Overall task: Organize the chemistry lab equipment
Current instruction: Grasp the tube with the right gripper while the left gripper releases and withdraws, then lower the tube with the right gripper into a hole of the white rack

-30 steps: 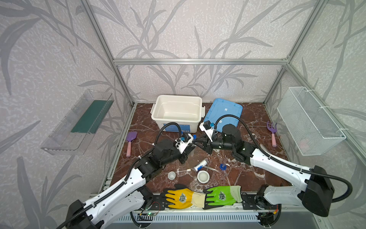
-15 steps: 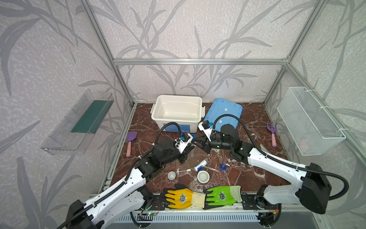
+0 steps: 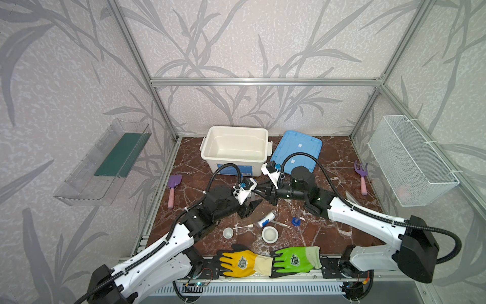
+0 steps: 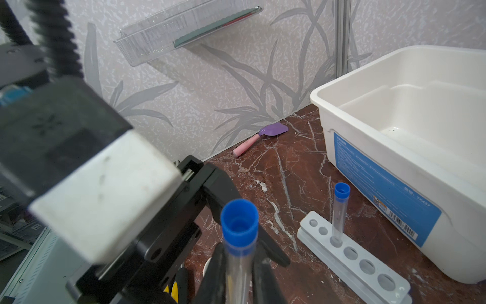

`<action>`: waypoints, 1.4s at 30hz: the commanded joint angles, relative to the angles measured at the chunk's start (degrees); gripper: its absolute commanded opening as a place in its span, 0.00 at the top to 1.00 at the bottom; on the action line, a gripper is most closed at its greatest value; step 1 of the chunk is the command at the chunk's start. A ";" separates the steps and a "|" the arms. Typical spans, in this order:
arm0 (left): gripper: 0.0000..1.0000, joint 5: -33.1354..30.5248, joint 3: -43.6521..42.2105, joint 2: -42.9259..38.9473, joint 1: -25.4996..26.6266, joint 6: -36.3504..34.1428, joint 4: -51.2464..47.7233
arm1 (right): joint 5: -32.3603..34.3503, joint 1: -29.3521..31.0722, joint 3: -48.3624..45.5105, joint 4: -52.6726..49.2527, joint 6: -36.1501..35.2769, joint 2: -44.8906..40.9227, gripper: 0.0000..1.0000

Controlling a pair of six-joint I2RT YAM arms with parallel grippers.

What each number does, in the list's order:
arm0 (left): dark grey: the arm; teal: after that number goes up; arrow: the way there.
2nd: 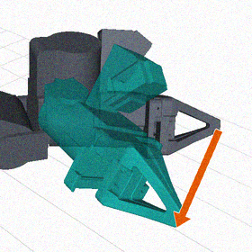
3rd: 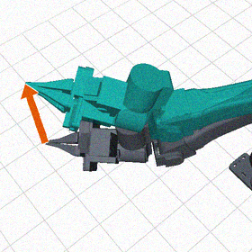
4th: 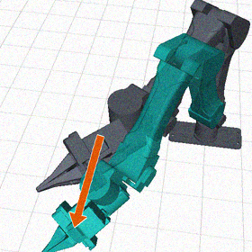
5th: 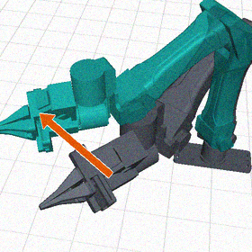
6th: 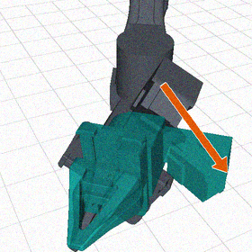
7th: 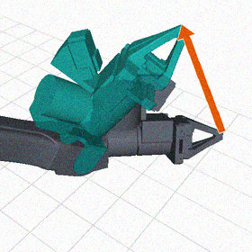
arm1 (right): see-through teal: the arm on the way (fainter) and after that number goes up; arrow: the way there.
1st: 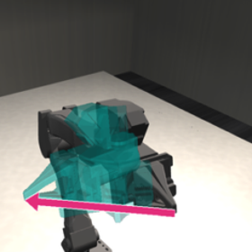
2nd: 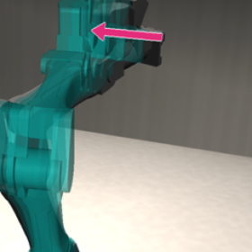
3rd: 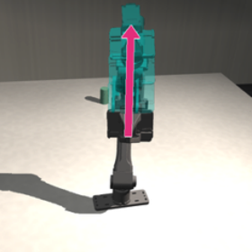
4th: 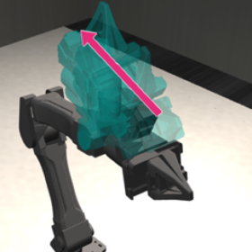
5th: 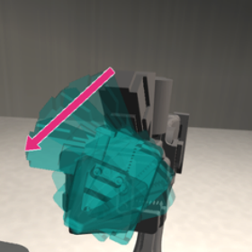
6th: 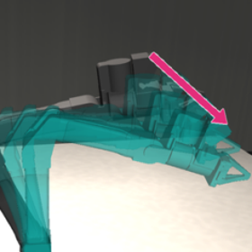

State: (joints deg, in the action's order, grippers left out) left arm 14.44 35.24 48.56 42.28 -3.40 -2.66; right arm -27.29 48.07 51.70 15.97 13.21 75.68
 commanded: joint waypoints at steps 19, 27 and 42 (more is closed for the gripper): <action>0.25 -33.86 -1.93 -21.38 -0.39 7.12 -7.86 | 15.82 0.18 4.37 8.39 -11.28 6.94 0.90; 0.24 -46.07 -2.87 -23.32 -0.66 9.81 -10.86 | 19.64 0.18 4.57 19.10 -11.47 14.41 0.90; 0.24 -48.36 -5.00 -24.91 -0.96 8.76 -9.93 | 23.60 0.25 3.54 29.80 -11.74 22.96 0.90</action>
State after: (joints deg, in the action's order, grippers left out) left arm -32.10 30.70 23.97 41.58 4.58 -12.99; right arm -4.86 48.07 55.22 41.30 1.96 97.06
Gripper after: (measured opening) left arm 0.759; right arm 0.165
